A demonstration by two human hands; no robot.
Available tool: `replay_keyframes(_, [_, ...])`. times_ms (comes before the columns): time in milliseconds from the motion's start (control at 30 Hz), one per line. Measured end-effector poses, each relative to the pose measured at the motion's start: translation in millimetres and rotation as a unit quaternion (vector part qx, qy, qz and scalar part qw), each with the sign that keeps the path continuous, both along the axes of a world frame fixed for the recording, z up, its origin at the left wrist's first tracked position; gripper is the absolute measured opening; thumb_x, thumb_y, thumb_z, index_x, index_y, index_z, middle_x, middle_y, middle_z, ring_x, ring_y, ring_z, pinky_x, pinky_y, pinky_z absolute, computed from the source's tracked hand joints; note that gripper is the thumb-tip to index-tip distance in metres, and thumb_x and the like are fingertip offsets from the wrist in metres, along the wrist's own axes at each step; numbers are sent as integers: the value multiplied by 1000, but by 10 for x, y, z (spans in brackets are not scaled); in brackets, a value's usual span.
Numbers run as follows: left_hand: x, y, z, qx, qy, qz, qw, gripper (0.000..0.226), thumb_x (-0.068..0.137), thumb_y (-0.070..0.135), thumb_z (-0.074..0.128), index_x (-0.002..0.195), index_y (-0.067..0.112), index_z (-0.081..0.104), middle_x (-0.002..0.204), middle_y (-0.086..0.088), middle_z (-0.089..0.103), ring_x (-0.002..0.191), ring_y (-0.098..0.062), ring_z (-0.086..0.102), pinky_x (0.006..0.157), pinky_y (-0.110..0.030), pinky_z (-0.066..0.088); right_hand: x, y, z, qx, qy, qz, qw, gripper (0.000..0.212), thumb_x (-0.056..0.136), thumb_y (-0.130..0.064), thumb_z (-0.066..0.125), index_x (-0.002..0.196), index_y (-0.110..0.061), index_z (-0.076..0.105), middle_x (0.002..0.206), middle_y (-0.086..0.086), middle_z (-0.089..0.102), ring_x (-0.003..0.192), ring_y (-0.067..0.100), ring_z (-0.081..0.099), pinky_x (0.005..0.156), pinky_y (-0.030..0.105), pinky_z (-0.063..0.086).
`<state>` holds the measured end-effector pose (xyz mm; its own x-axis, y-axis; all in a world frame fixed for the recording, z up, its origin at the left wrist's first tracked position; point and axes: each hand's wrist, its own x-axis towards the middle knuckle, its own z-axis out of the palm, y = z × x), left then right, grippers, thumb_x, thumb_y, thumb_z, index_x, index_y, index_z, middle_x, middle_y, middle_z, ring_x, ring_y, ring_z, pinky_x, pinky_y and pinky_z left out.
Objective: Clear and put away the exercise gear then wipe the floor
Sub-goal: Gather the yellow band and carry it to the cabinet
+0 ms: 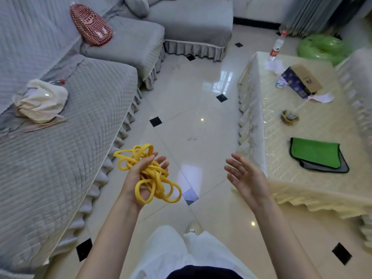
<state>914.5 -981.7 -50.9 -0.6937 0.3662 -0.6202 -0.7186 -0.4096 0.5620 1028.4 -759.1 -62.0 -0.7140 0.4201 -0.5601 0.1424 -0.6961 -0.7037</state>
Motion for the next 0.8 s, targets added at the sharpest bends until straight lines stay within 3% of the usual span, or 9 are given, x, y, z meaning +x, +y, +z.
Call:
replay_keyframes(200, [-779, 564, -40, -8, -8, 1, 1000, 34, 70, 18, 59, 103, 8, 60, 85, -11, 70, 71, -20, 70, 62, -29, 57, -775, 609, -21, -8, -1, -12, 1000, 20, 94, -17, 46, 103, -10, 63, 82, 2, 69, 73, 14, 65, 61, 21, 52])
replay_keyframes(400, [-1907, 1181, -142, -10, -3, -18, 1000, 17, 89, 15, 50, 101, 8, 60, 83, -11, 70, 70, -20, 70, 63, -28, 57, -1897, 1117, -102, -9, 7, -22, 1000, 19, 94, -16, 46, 100, -11, 62, 80, 1, 69, 70, 12, 65, 59, 20, 52])
replay_keyframes(567, [-2977, 1705, -18, -15, 15, -56, 998, 15, 90, 13, 49, 101, 7, 58, 89, -14, 66, 68, -21, 70, 62, -28, 57, -2888, 1533, -23, -8, 29, -55, 998, 19, 95, -17, 45, 99, -12, 62, 81, 0, 69, 71, 12, 65, 61, 21, 51])
replay_keyframes(800, [-4171, 2311, 90, -11, 19, -83, 996, 15, 88, 14, 50, 99, 7, 58, 77, -10, 70, 65, -21, 70, 61, -30, 57, -3848, 2078, 13, -27, 35, -100, 994, 19, 94, -16, 45, 100, -11, 62, 80, 2, 69, 69, 13, 66, 58, 20, 52])
